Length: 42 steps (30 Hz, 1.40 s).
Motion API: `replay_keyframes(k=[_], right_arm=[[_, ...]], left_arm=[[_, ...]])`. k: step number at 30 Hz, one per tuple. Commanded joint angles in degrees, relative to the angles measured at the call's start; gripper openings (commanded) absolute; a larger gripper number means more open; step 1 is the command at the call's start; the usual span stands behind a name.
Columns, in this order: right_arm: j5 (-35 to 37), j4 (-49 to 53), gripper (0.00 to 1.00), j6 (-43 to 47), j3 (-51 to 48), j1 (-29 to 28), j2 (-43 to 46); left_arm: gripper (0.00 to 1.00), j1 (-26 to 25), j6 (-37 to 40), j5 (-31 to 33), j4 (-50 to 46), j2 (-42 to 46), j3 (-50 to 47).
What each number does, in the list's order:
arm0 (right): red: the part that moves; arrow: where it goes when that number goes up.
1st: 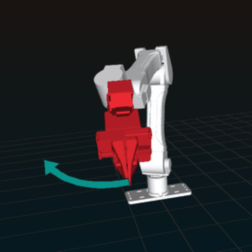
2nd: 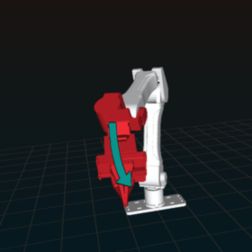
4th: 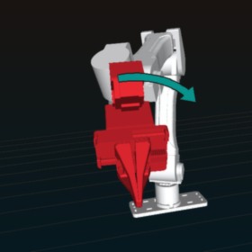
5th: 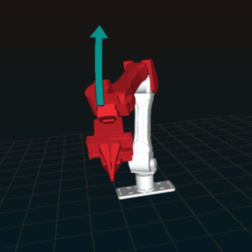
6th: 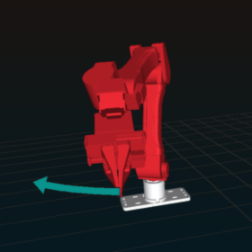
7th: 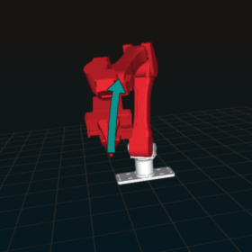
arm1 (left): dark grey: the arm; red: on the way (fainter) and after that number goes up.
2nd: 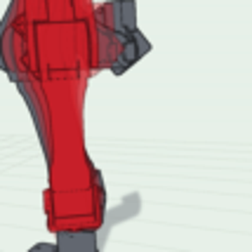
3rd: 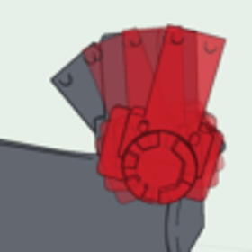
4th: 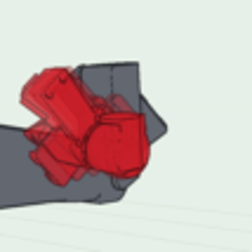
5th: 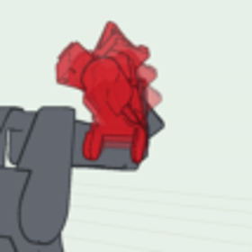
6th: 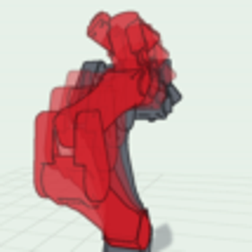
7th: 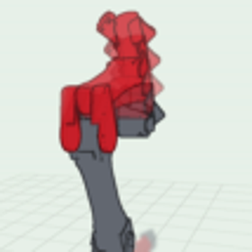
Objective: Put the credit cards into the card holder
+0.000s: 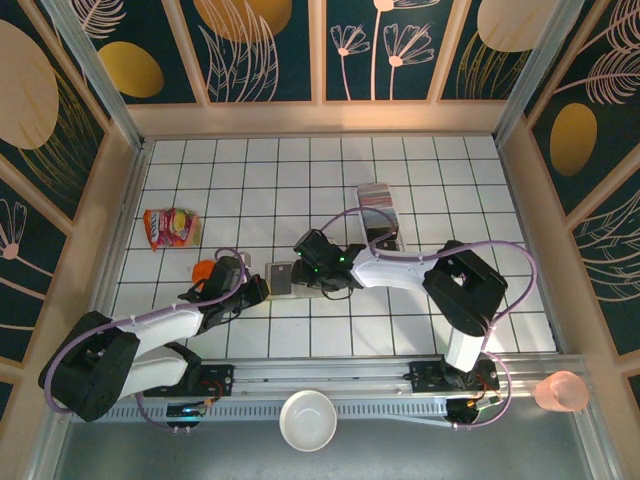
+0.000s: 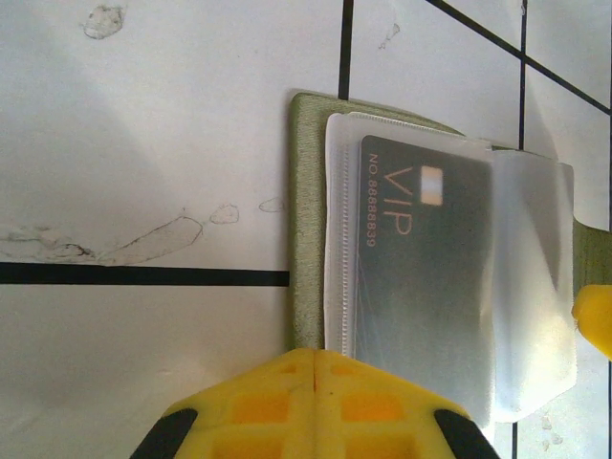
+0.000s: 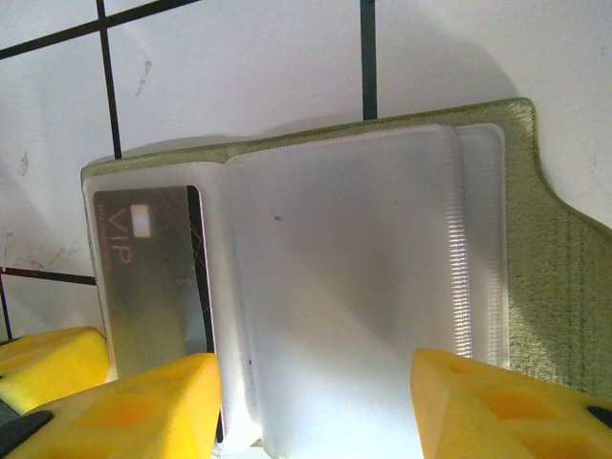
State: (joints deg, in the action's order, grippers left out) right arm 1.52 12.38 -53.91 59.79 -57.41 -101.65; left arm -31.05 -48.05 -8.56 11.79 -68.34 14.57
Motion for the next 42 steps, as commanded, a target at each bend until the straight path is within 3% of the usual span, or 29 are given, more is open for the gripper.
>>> replay_keyframes(k=[1,8,32,42], right_arm=[[1.55,1.16,0.55,-0.04,0.5,-0.82,-1.79],[0.76,0.06,0.56,-0.55,1.65,-1.38,-4.17],[-7.17,-19.5,0.58,-6.29,-0.01,-1.44,-5.4],[-10.15,-24.93,0.57,-8.05,-0.03,-1.48,-7.03]], left_arm=[[0.0,0.08,-0.03,-0.63,-0.64,0.88,-0.49],[0.0,0.09,-0.14,0.12,-1.24,2.62,-0.85],[0.0,0.03,-1.47,1.67,-1.2,3.06,-1.65],[0.0,0.04,-4.47,5.27,-4.25,9.06,-3.03]])
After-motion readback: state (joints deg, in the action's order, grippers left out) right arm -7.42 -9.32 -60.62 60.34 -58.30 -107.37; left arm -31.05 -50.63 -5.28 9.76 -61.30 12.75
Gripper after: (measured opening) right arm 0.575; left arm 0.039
